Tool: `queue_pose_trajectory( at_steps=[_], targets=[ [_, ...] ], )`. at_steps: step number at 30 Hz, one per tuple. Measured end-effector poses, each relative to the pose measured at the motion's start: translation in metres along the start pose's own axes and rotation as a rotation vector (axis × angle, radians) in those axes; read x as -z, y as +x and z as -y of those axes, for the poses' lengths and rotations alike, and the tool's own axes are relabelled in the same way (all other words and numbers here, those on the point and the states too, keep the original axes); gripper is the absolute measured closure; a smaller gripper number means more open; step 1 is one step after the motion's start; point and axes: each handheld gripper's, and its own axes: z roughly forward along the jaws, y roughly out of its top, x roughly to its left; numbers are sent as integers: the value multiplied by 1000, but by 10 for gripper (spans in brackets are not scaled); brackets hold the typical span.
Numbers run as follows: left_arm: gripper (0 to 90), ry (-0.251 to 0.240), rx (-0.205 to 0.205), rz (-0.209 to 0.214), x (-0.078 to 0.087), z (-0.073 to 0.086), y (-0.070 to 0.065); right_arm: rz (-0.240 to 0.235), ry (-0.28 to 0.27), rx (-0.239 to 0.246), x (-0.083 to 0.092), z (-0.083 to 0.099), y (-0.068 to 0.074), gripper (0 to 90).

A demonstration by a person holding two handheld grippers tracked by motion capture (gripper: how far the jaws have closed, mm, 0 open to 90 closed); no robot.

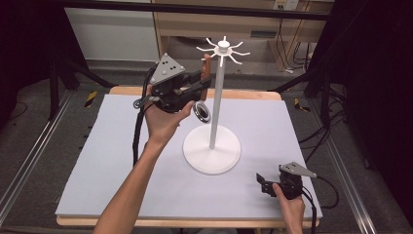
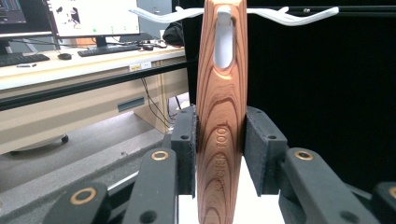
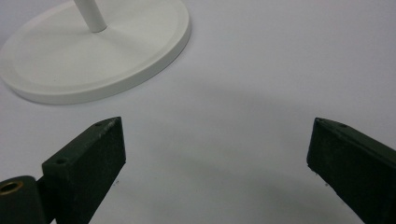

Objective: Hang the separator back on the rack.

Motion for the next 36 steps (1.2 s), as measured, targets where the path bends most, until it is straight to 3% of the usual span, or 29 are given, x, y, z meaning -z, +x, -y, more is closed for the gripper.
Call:
queue_pose_trajectory(
  at_steps=[11, 17, 26, 31, 36],
  targets=[
    [596, 5, -3, -15, 1, 6, 2, 1, -1, -2, 0, 0, 0, 50],
    [564, 11, -13, -15, 10, 16, 5, 4, -1, -6, 0, 0, -1, 50],
    [492, 20, -35, -2, 33, 50, 7, 10, 1, 2, 0, 1, -2, 50],
    [474, 47, -20, 10, 42, 67, 8, 11, 8, -5, 0, 2, -1, 50],
    [460, 95, -12, 0, 56, 94, 13, 12, 10, -6, -1, 2, -1, 50]
  ],
)
